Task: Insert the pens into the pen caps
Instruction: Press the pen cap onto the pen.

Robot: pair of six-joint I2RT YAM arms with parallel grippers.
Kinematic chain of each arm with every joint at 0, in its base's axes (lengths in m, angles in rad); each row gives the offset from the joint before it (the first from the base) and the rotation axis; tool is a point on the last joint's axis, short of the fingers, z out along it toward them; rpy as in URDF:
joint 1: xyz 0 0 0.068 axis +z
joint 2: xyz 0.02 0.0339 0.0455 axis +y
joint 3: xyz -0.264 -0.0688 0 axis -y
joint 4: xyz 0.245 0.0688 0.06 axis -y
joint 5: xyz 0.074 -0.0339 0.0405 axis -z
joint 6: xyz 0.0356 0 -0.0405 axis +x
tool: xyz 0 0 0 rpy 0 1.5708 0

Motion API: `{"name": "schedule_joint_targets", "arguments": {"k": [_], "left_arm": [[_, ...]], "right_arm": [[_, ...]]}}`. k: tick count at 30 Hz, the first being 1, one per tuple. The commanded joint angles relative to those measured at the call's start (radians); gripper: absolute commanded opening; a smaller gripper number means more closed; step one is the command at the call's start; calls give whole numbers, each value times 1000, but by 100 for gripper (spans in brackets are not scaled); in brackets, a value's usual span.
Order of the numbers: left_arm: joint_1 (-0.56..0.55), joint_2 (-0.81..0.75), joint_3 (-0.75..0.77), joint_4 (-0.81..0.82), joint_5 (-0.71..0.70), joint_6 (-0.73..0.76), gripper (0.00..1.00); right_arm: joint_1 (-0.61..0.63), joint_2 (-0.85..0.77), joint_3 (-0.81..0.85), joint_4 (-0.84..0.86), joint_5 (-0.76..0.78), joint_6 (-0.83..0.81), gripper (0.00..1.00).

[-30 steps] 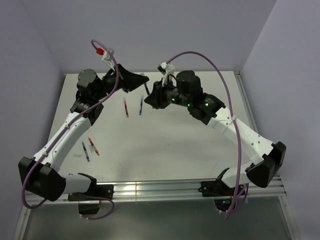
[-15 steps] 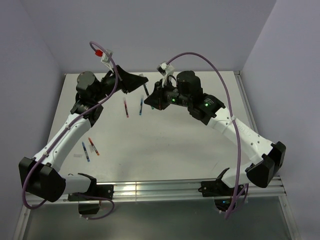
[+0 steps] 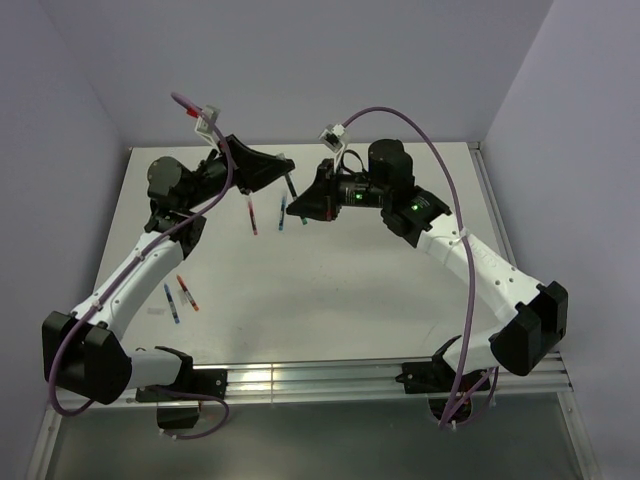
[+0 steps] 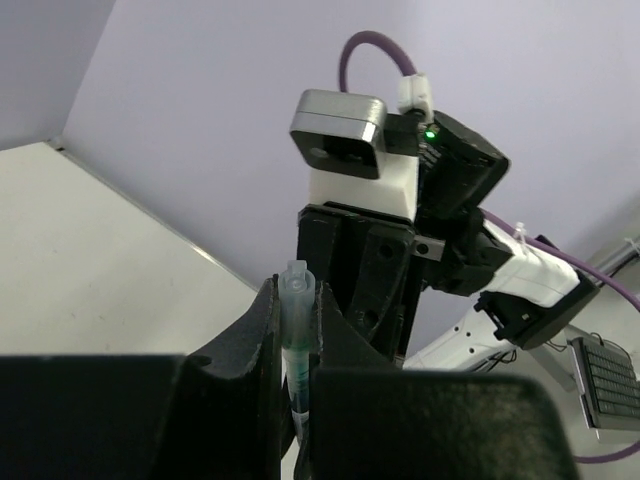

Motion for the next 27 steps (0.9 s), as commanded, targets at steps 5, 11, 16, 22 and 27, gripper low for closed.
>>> {"name": "schedule_joint_targets", "arguments": {"k": [5, 11, 16, 22, 27], "left_arm": [[-21, -9, -61, 355, 290, -208, 0], [-27, -21, -43, 143, 271, -79, 0], [-53, -39, 22, -181, 137, 107, 0], [-132, -33, 69, -381, -54, 212, 0], [-187, -10, 88, -481, -203, 222, 0]], "right_arm": [[-71, -32, -25, 381, -101, 146, 0], [-93, -22, 24, 305, -48, 122, 0], [-78, -35, 90, 158, 141, 40, 0], [-19, -32, 164, 26, 397, -39, 0], [51, -11, 231, -62, 623, -106, 0]]}}
